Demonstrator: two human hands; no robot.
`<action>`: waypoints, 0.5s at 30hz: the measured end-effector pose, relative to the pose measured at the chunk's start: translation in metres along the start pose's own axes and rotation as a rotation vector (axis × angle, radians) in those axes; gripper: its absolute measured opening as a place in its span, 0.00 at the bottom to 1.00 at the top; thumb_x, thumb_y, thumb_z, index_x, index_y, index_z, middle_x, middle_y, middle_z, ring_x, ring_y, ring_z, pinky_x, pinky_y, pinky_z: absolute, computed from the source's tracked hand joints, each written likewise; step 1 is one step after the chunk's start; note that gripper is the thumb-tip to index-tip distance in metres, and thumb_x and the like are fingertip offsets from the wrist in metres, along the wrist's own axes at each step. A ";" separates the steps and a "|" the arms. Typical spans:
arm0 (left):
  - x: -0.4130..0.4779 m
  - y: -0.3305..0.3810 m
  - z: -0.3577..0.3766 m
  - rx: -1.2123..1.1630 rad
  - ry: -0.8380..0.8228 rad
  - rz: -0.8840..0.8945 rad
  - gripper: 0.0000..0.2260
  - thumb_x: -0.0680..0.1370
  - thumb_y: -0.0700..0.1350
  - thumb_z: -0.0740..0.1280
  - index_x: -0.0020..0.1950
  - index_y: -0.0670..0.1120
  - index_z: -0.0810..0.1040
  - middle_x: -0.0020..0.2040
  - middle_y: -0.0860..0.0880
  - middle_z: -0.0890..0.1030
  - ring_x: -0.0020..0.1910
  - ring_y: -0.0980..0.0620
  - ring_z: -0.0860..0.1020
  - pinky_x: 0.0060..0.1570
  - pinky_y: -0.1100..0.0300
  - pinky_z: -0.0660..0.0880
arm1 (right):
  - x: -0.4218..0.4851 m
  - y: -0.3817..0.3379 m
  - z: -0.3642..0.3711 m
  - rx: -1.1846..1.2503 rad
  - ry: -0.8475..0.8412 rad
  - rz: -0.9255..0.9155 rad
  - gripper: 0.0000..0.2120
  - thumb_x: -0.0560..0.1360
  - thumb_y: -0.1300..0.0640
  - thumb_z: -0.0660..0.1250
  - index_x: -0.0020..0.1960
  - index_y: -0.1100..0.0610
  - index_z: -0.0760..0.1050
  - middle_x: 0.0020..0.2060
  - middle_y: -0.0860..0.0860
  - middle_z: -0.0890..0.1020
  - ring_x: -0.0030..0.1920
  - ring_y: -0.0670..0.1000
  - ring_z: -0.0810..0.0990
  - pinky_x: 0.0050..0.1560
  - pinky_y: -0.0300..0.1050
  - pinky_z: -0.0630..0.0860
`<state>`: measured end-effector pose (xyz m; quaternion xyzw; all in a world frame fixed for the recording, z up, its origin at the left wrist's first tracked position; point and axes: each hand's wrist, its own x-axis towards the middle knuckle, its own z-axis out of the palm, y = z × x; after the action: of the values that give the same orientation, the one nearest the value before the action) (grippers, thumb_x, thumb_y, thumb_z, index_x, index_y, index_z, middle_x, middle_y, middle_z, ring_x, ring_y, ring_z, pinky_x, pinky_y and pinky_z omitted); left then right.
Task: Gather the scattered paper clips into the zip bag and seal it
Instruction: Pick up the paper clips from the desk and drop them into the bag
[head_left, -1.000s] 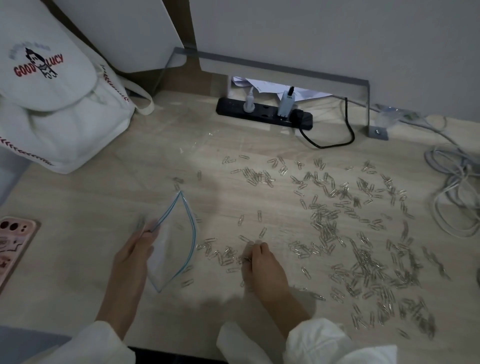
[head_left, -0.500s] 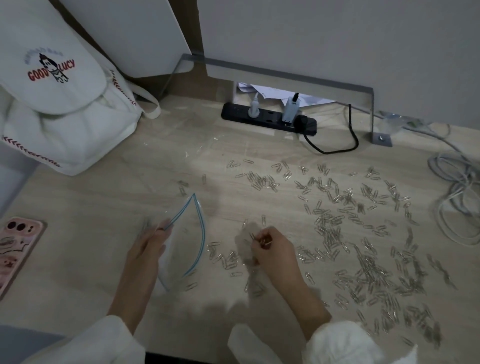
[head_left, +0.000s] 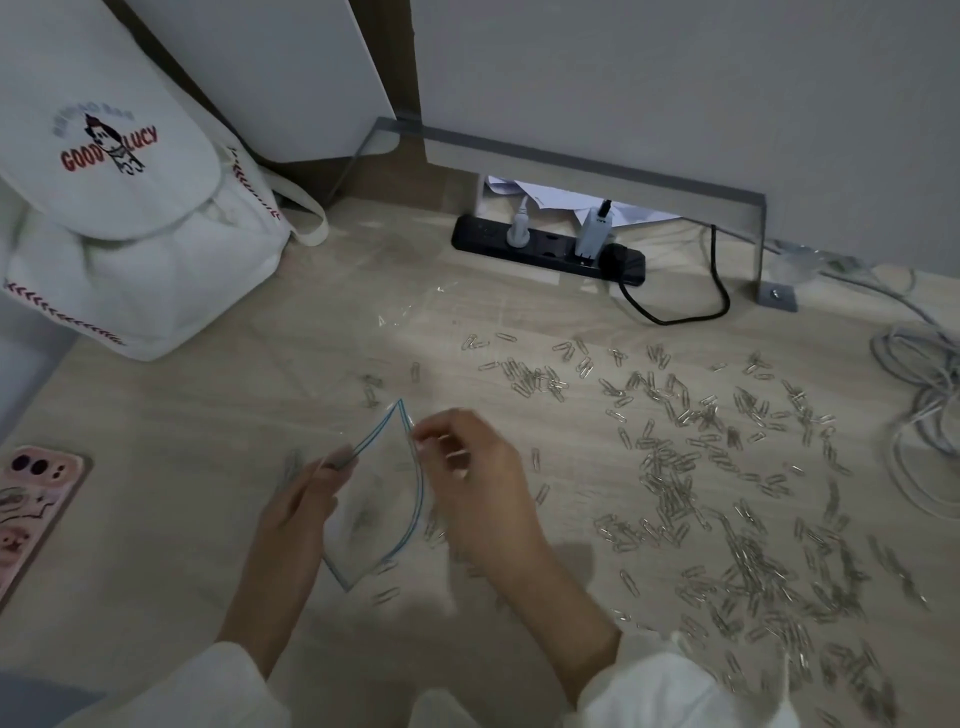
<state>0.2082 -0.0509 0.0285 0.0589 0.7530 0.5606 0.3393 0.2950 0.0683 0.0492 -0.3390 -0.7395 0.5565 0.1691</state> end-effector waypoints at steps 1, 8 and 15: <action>0.002 0.000 -0.002 0.000 -0.008 0.007 0.13 0.81 0.40 0.55 0.60 0.43 0.77 0.57 0.47 0.80 0.61 0.53 0.76 0.67 0.53 0.67 | 0.009 0.006 -0.008 0.003 0.104 0.004 0.08 0.73 0.67 0.62 0.47 0.57 0.77 0.43 0.50 0.80 0.39 0.40 0.75 0.41 0.27 0.70; 0.022 0.004 -0.018 -0.106 -0.047 0.008 0.11 0.80 0.40 0.57 0.49 0.46 0.80 0.46 0.53 0.85 0.54 0.56 0.80 0.58 0.64 0.74 | 0.079 0.106 -0.069 -0.498 0.178 0.324 0.21 0.77 0.57 0.61 0.69 0.59 0.65 0.69 0.59 0.65 0.69 0.59 0.65 0.68 0.50 0.62; 0.037 0.004 -0.032 -0.107 -0.065 -0.004 0.12 0.80 0.40 0.56 0.54 0.41 0.79 0.47 0.51 0.85 0.50 0.58 0.81 0.45 0.72 0.75 | 0.135 0.163 -0.078 -0.793 0.036 0.450 0.27 0.73 0.42 0.51 0.70 0.47 0.57 0.75 0.53 0.50 0.75 0.58 0.44 0.74 0.57 0.45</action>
<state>0.1607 -0.0577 0.0202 0.0575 0.7109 0.5971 0.3672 0.2988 0.2415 -0.0953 -0.5394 -0.8004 0.2471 -0.0860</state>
